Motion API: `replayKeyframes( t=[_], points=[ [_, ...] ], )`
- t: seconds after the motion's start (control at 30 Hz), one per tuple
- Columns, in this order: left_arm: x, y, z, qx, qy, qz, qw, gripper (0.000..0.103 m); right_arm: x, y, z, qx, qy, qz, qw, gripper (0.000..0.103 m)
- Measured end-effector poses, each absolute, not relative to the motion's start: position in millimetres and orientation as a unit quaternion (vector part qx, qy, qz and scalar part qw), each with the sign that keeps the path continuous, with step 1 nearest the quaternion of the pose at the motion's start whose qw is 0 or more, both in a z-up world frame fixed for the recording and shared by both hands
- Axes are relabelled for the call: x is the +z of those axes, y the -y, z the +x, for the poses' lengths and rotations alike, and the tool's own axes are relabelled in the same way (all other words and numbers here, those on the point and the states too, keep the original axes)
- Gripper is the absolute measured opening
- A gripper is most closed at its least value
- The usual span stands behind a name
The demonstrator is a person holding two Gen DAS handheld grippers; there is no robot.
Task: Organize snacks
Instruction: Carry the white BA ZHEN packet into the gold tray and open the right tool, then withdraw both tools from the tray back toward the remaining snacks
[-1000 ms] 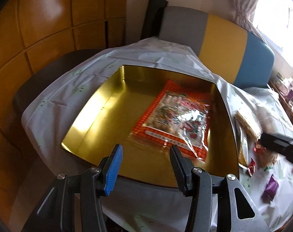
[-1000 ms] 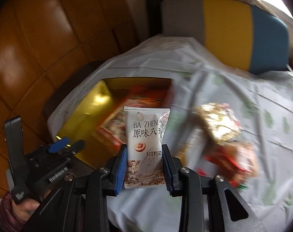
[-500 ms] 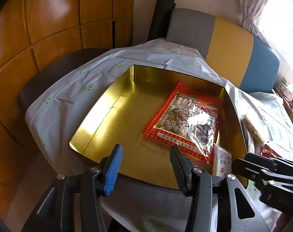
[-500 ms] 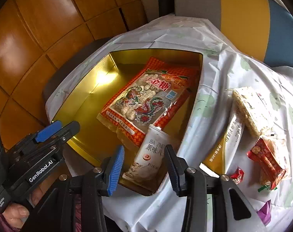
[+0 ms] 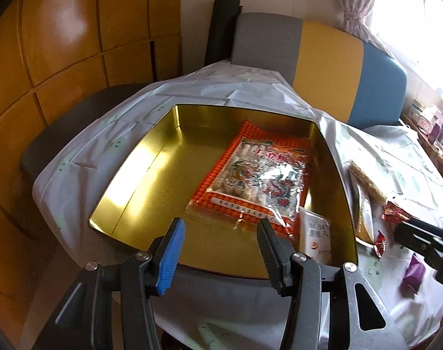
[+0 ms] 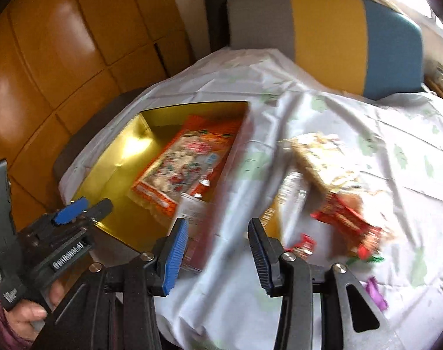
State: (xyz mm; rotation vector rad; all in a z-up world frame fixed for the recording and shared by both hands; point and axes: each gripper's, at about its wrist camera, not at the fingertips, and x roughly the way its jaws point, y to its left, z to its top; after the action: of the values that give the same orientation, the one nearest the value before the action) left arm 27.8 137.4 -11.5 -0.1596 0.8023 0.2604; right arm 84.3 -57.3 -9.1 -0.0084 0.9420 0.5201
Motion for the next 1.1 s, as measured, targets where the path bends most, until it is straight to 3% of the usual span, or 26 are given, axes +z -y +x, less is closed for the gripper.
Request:
replayKeyframes(
  t=[0.6, 1.1],
  points=[
    [-4.9, -99.0, 29.2, 0.083, -0.390, -0.043, 0.916, 0.054, -22.6, 201.0, 76.5, 0.091, -0.472, 0.013, 0.877, 0.044],
    [-4.7, -56.6, 38.3, 0.023, -0.407, -0.024, 0.913, 0.054, -27.7, 259.3, 84.3, 0.019, -0.503, -0.002, 0.864, 0.044]
  ],
)
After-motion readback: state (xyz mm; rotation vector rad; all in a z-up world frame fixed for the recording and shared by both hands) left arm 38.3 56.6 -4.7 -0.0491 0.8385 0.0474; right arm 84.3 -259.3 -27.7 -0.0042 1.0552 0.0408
